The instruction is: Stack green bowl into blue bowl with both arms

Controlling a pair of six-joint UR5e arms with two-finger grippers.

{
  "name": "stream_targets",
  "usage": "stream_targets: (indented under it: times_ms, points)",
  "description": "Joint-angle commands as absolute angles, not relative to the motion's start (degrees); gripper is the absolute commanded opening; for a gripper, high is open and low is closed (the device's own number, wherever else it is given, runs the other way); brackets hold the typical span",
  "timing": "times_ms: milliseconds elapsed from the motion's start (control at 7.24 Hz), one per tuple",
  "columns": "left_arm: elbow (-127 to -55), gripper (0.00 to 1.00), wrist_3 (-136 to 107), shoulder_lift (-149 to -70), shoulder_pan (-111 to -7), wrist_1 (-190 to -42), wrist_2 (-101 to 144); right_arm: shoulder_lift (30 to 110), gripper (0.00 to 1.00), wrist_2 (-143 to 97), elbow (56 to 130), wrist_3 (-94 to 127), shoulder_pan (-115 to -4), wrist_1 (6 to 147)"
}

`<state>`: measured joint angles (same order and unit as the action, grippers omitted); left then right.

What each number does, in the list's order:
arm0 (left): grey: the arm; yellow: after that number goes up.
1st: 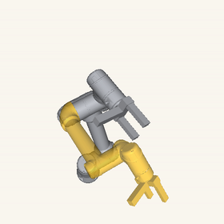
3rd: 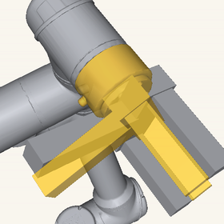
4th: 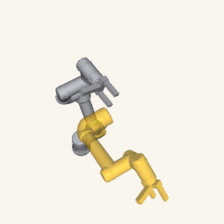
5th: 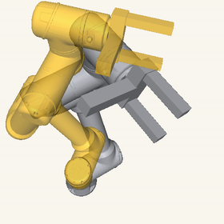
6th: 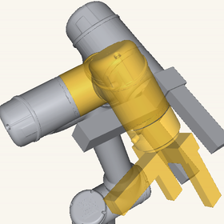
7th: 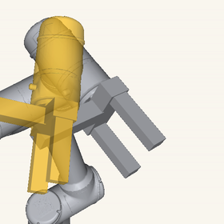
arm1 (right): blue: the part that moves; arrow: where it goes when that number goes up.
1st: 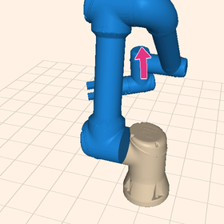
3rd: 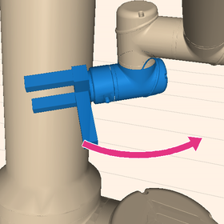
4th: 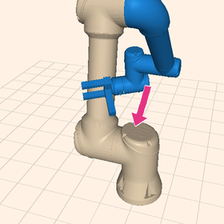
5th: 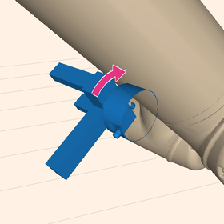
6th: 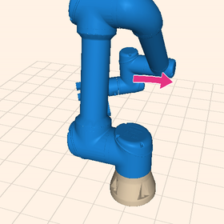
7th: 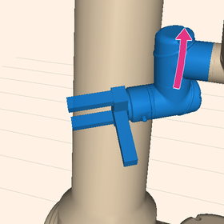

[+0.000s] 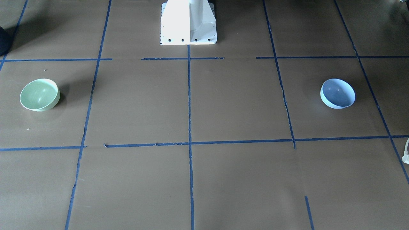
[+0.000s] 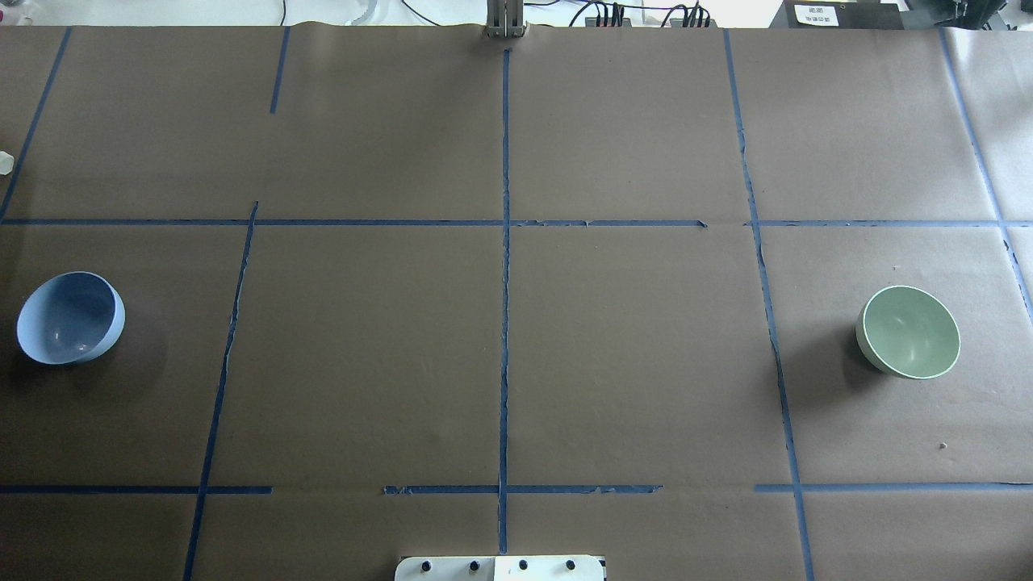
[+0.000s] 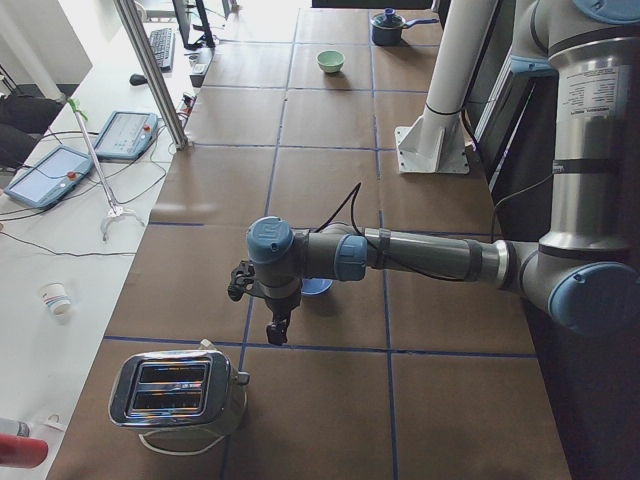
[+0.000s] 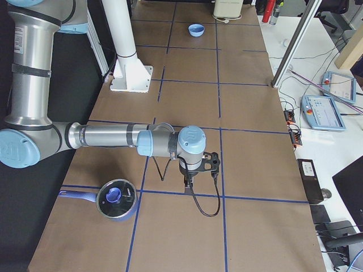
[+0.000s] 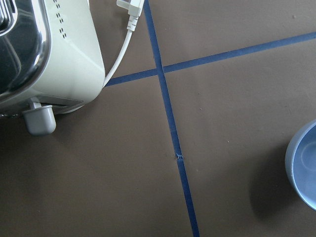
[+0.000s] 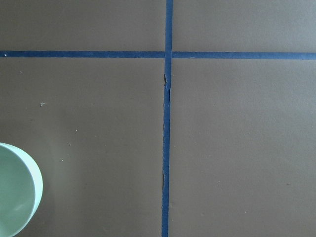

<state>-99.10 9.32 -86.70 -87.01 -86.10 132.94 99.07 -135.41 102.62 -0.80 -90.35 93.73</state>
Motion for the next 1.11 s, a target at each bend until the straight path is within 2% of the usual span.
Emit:
stream_targets:
  times_ms: [0, 967]
  points:
    - [-100.27, 1.0, 9.84, -87.1, -86.75, -84.13, 134.81, 98.96, 1.0, -135.44, 102.05, -0.62, -89.83, 93.78]
    - [-98.61, 1.0, 9.85, -86.13, -86.49, -87.95, 135.44, 99.49, 1.0, -135.7, 97.56, -0.97, -87.01, 84.64]
